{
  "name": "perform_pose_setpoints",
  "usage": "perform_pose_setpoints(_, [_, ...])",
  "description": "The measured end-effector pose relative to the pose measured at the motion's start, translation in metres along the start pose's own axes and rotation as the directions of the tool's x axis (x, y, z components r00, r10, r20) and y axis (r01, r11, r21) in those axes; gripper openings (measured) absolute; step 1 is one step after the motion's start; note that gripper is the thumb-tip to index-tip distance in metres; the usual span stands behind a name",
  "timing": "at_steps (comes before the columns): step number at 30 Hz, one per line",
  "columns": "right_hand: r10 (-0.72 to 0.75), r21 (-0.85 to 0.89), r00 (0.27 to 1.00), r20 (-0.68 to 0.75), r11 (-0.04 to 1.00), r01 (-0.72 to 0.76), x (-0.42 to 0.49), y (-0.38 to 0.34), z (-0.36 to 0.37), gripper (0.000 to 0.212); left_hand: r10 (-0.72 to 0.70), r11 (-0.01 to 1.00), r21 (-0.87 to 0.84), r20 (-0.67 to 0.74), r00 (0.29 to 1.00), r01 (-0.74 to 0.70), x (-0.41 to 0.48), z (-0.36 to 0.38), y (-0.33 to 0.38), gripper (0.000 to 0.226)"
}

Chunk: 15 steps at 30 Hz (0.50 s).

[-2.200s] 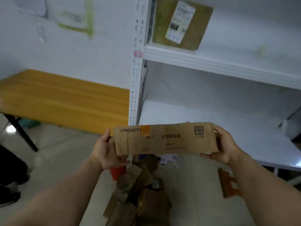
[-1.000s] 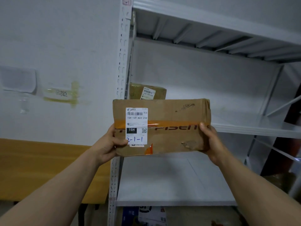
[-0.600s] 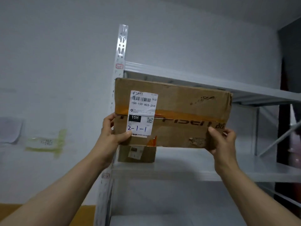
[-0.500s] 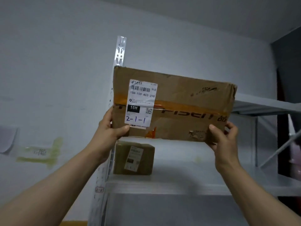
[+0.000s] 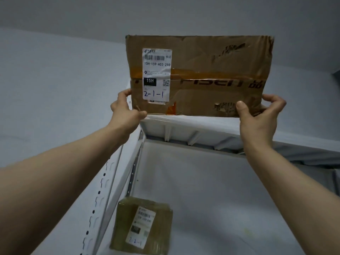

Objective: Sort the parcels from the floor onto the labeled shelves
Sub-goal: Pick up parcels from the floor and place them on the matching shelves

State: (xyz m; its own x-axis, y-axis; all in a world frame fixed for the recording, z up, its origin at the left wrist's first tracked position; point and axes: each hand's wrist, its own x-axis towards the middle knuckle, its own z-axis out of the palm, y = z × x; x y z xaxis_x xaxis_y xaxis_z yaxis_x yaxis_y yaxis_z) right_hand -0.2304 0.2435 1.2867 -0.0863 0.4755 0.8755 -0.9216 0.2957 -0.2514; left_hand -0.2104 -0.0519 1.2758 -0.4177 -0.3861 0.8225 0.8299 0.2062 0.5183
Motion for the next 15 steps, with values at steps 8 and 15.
perform_pose_setpoints(8, [-0.058, -0.137, 0.984, 0.166, 0.987, 0.081, 0.073, 0.064, 0.027, 0.036, 0.047, 0.991, 0.119, 0.1, 0.994, -0.059, 0.054, 0.055, -0.008, 0.095])
perform_pose_setpoints(15, [0.052, -0.324, 0.939, 0.341, 0.944, 0.066, 0.091, 0.113, 0.052, 0.023, 0.026, 0.81, 0.573, 0.174, 0.984, -0.123, 0.086, 0.084, -0.039, 0.06])
